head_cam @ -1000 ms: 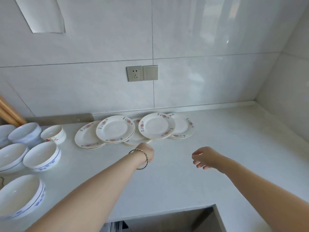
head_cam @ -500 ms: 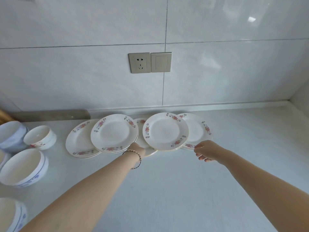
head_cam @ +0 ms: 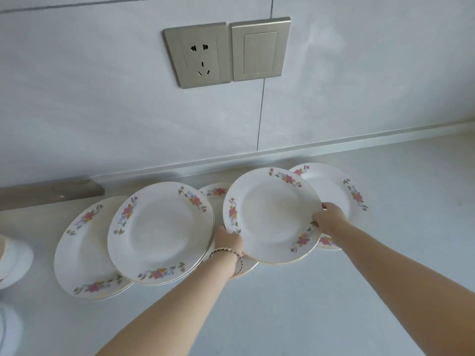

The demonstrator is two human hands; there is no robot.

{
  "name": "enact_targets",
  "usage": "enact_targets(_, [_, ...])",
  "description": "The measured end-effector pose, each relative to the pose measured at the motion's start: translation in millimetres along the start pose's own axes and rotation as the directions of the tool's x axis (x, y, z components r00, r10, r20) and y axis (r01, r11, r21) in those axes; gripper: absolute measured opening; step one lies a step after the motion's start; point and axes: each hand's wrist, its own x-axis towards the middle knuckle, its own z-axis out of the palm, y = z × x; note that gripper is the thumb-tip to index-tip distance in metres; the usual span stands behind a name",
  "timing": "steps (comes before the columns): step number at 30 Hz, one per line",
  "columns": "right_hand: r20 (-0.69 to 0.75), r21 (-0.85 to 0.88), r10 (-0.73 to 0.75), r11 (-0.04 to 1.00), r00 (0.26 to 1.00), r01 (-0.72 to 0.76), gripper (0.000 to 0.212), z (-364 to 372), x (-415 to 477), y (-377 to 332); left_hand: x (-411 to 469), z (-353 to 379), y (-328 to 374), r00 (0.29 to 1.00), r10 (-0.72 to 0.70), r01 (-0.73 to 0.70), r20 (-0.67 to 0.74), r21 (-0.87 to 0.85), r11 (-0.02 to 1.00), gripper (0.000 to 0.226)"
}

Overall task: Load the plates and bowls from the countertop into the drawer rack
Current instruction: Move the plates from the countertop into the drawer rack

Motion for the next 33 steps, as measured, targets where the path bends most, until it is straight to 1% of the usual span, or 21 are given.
enact_targets(1, [-0.009,0.045,0.022,0.999,1.0,-0.022,0.032,1,1,1,4,1,-3,1.0,0.007,-0.007,-0.02,0.01,1.0,0.021])
enact_targets(3, [-0.008,0.107,0.058,0.993,0.998,-0.057,0.036,1,0,2,2,1,-1,0.999,0.027,-0.024,-0.04,0.07,0.997,0.019])
enact_targets(4, [-0.005,0.128,0.062,0.99,0.998,-0.061,0.037,1,-2,4,1,0,-1,0.998,0.043,-0.038,-0.05,0.106,0.994,0.023])
enact_targets(6, [0.004,0.182,0.058,0.982,0.998,-0.058,0.039,-3,-7,7,-4,-1,1,0.996,0.068,-0.061,-0.057,0.118,0.991,0.033])
enact_targets(8, [0.022,0.243,0.05,0.968,0.999,-0.054,0.041,-10,-15,11,-10,-6,1,0.997,0.066,-0.062,-0.031,0.094,0.994,0.035])
enact_targets(11, [0.05,0.295,0.001,0.955,0.999,-0.015,0.04,-26,-38,21,-37,-13,0,0.997,0.061,-0.057,0.049,-0.076,0.995,0.037])
enact_targets(12, [0.059,0.316,-0.019,0.949,0.998,0.0,0.039,-33,-47,25,-49,-16,1,0.996,0.069,-0.063,0.058,-0.103,0.993,0.038])
enact_targets(15, [0.084,0.32,-0.071,0.947,0.994,0.041,0.034,-53,-77,43,-85,-25,-3,0.986,0.125,-0.113,0.112,-0.107,0.988,0.031])
enact_targets(18, [0.099,0.299,-0.129,0.95,0.987,0.094,0.03,-70,-109,64,-126,-33,-16,0.976,0.184,-0.18,0.119,-0.047,0.983,0.028])
enact_targets(22, [0.102,0.277,-0.193,0.948,0.976,0.158,0.028,-87,-157,105,-182,-38,-57,0.971,0.214,-0.207,0.108,-0.075,0.975,0.028])
enact_targets(26, [0.129,0.238,-0.259,0.945,0.957,0.223,0.022,-98,-217,170,-251,-45,-130,0.972,0.221,-0.21,0.076,-0.126,0.969,0.035])
enact_targets(29, [0.092,0.181,-0.26,0.954,0.961,0.24,0.021,-99,-246,204,-280,-49,-179,0.982,0.182,-0.171,0.058,-0.166,0.971,0.033])
enact_targets(33, [0.146,0.119,-0.245,0.966,0.959,0.228,0.022,-90,-302,260,-339,-73,-247,0.994,0.1,-0.09,0.054,-0.162,0.983,0.032])
